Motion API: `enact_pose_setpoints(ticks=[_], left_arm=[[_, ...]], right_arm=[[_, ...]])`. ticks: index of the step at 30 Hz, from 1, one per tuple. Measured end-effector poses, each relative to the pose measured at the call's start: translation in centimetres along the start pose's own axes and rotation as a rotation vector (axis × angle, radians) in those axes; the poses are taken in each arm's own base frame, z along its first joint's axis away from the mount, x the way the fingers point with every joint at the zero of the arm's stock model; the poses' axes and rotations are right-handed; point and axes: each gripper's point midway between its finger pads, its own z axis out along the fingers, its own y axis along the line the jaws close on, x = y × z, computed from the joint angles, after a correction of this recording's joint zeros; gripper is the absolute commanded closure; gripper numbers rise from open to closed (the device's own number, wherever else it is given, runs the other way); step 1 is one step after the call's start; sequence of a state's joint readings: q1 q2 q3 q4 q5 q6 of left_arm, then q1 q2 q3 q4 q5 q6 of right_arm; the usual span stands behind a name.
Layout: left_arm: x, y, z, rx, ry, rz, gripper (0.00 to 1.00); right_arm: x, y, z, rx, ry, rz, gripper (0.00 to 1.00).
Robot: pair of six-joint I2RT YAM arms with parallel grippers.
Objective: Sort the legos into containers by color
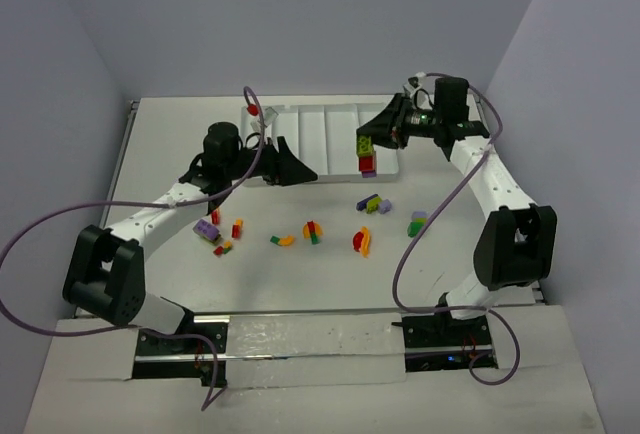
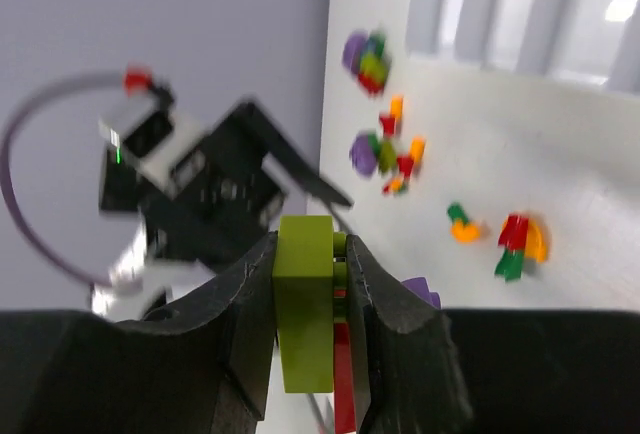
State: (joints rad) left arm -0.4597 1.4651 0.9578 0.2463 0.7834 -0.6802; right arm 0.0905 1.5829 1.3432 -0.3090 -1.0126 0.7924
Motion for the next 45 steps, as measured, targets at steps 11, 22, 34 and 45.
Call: enact_pose_setpoints(ticks=[11, 22, 34, 45], left_arm=[[-3.2, -5.0, 3.6, -0.086, -0.027, 0.097, 0.01], [-1.5, -1.2, 7.8, -0.247, 0.050, 0.085, 0.03], [-2.5, -2.0, 8.7, -0.259, 0.029, 0.096, 0.08], [-1.8, -1.0, 10.6, -0.257, 0.058, 0.039, 0.32]], right_arm=[[-3.5, -2.6, 0.3, 0.257, -0.270, 0.180, 1.00], [-3.1, -2.2, 0.9, 0.357, -0.313, 0.170, 1.00], [-3.0, -2.9, 0.9, 0.414, -0.336, 0.164, 1.00], [-3.2, -2.8, 0.9, 0.426, -0.349, 0.150, 1.00]])
